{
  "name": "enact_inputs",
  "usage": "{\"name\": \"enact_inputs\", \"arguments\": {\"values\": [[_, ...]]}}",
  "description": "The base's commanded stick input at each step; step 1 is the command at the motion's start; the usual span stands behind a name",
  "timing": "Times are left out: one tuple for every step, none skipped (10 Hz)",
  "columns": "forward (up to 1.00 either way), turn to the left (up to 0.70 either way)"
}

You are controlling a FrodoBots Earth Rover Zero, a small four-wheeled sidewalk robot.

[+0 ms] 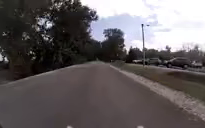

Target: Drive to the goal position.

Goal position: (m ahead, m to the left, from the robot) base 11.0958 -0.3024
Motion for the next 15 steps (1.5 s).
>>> {"name": "enact_inputs", "arguments": {"values": [[0.70, 0.00], [0.70, 0.00], [0.70, 0.00], [0.70, 0.00], [0.70, 0.00], [0.70, 0.00], [0.70, 0.00], [0.70, 0.00], [0.70, 0.00], [0.70, 0.00], [0.70, 0.00], [0.70, 0.00], [0.70, 0.00], [0.70, 0.00], [0.70, 0.00]]}}
